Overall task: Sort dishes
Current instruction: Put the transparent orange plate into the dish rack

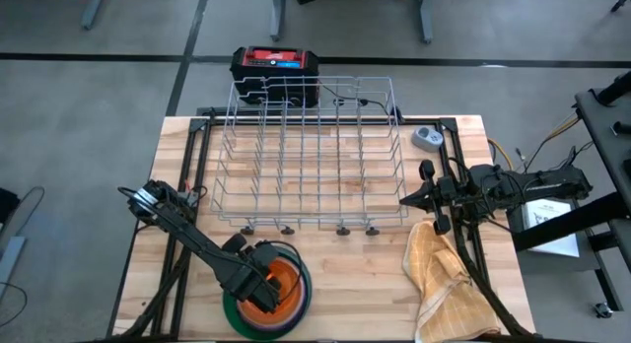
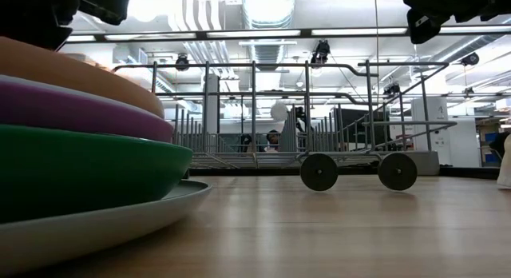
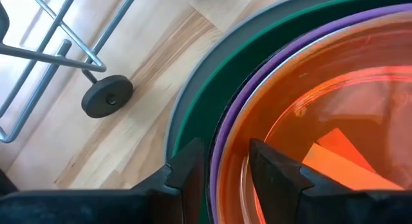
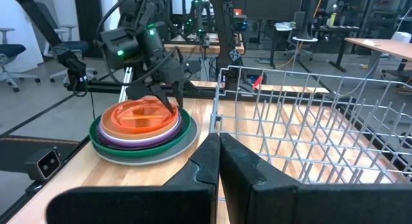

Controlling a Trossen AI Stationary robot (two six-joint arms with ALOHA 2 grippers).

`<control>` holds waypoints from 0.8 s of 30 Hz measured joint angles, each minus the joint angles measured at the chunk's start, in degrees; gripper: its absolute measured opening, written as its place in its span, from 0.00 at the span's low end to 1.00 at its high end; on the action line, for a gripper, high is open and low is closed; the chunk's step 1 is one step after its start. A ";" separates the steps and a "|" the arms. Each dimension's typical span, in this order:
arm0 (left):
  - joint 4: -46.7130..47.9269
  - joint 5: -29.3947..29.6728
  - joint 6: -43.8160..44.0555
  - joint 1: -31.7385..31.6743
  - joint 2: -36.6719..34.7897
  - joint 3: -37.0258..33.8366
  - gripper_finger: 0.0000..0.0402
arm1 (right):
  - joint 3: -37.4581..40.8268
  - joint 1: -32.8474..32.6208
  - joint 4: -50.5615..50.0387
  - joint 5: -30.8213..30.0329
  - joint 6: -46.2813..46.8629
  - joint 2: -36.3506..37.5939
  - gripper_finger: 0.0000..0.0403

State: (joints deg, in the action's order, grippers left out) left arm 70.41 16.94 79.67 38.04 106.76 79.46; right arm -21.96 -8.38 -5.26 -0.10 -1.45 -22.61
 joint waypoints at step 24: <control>2.24 -1.04 -0.71 0.00 -0.72 1.45 0.00 | 0.00 0.01 0.00 0.00 -0.07 0.00 0.01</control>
State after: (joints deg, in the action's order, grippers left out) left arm 72.65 15.90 78.96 38.04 106.04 80.91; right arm -21.96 -8.37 -5.26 -0.10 -1.52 -22.61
